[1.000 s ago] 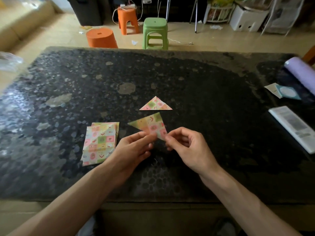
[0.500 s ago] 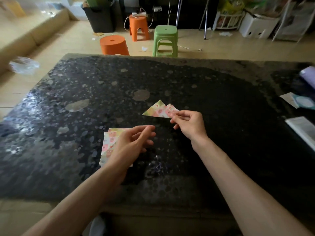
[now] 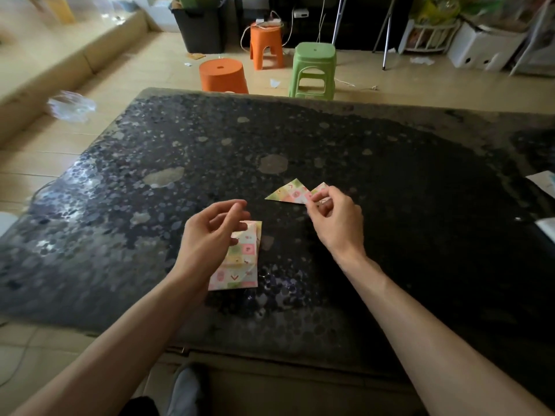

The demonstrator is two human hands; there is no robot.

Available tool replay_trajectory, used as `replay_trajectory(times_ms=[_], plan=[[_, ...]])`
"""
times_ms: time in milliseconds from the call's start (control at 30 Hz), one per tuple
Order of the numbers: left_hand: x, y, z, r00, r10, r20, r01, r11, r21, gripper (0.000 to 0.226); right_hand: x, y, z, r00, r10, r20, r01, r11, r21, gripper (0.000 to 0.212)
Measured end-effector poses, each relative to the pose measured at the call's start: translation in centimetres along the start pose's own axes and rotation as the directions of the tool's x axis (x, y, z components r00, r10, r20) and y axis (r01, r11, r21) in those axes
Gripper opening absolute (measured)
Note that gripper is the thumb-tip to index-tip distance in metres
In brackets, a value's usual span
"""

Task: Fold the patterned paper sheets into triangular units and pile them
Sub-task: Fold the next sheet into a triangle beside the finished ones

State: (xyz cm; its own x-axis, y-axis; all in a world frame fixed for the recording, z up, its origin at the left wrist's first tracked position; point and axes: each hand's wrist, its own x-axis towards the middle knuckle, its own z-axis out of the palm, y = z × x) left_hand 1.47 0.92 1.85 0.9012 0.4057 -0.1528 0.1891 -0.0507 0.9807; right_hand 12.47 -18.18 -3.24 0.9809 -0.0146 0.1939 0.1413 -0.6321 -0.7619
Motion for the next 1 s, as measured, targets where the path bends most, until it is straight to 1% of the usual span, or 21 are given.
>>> replay_trajectory(times_ms=[33, 133, 200, 300, 367, 433, 500, 533, 600, 700, 767, 867, 1000], plan=[[0.2, -0.1, -0.4, 1.0, 0.005, -0.021, -0.005, 1.0, -0.002, 0.02, -0.8, -0.4, 0.4, 0.999, -0.02, 0.042, 0.019, 0.999, 0.026, 0.013], [1.0, -0.5, -2.0, 0.996, 0.006, -0.091, -0.006, 1.0, 0.007, 0.019, -3.0, -1.9, 1.5, 0.962, -0.054, 0.266, 0.043, 0.998, 0.049, 0.021], [1.6, -1.0, -3.4, 0.993, -0.009, -0.119, 0.022, 0.994, 0.108, 0.027, -4.2, -3.1, 2.4, 0.932, -0.074, 0.355, 0.078, 0.997, 0.003, 0.033], [2.0, -2.0, -4.8, 0.995, -0.045, -0.09, 0.07, 0.952, 0.298, 0.047, -5.4, -4.3, 3.2, 0.924, -0.057, 0.379, 0.117, 0.984, -0.135, 0.055], [1.8, -2.5, -4.9, 0.996, -0.067, -0.055, 0.083, 0.923, 0.376, 0.057, -5.9, -4.8, 3.5, 0.922, -0.024, 0.386, 0.128, 0.961, -0.245, 0.068], [1.5, -2.9, -4.7, 0.998, -0.055, -0.029, 0.062, 0.893, 0.446, 0.065, -6.4, -5.2, 3.7, 0.923, 0.002, 0.385, 0.138, 0.931, -0.337, 0.08], [1.3, -3.3, -4.3, 1.0, -0.023, -0.007, 0.023, 0.842, 0.539, 0.071, -6.8, -5.5, 3.9, 0.926, 0.024, 0.377, 0.122, 0.925, -0.36, 0.087], [1.2, -3.5, -4.2, 1.0, 0.006, 0.002, -0.006, 0.802, 0.598, 0.074, -6.9, -5.5, 3.9, 0.927, 0.03, 0.374, 0.109, 0.932, -0.346, 0.086], [1.1, -3.9, -4.1, 0.997, 0.071, 0.016, -0.062, 0.716, 0.695, 0.074, -6.9, -5.6, 3.9, 0.925, 0.034, 0.378, 0.087, 0.951, -0.298, 0.072], [0.9, -4.2, -3.9, 0.992, 0.118, 0.038, -0.108, 0.667, 0.737, 0.074, -6.7, -5.6, 3.8, 0.929, 0.056, 0.365, -0.003, 0.99, -0.144, 0.042], [0.8, -4.3, -3.9, 0.99, 0.135, 0.044, -0.121, 0.642, 0.757, 0.075, -6.3, -5.7, 3.7, 0.924, 0.082, 0.374, -0.069, 0.997, -0.048, 0.03], [0.8, -4.3, -3.9, 0.989, 0.142, 0.039, -0.12, 0.626, 0.77, 0.076, -6.1, -5.9, 3.3, 0.901, 0.102, 0.421, -0.129, 0.991, 0.037, 0.023], [1.0, -4.3, -3.8, 0.992, 0.125, 0.033, -0.103, 0.61, 0.785, 0.076, -6.1, -5.7, 3.3, 0.905, 0.103, 0.412, -0.128, 0.991, 0.034, 0.025]])
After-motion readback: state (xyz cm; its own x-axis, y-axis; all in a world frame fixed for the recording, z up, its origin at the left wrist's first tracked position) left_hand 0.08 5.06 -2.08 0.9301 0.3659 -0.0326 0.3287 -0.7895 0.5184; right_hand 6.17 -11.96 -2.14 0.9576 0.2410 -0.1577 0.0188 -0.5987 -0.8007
